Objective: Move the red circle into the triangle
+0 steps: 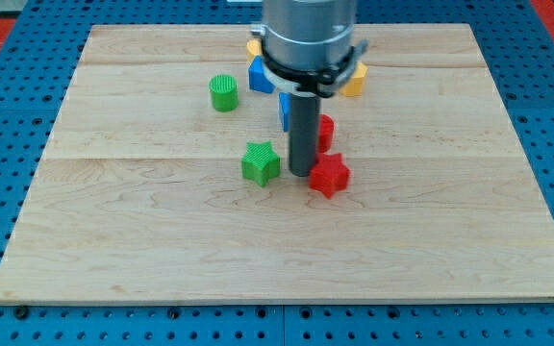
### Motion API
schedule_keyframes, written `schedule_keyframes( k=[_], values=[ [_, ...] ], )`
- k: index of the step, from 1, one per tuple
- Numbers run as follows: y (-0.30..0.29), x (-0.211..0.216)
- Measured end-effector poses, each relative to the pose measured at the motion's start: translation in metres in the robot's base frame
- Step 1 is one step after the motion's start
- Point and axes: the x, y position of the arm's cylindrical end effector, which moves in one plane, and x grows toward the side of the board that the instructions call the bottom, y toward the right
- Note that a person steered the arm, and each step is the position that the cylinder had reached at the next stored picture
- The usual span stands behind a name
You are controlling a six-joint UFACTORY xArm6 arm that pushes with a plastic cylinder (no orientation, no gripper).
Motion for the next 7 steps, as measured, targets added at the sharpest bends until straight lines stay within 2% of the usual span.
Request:
schedule_keyframes(
  k=[1,3,5,7],
  values=[
    [0.006,-0.032],
    [0.007,-0.052],
    [0.034,-0.067],
    [0.071,-0.116]
  ],
)
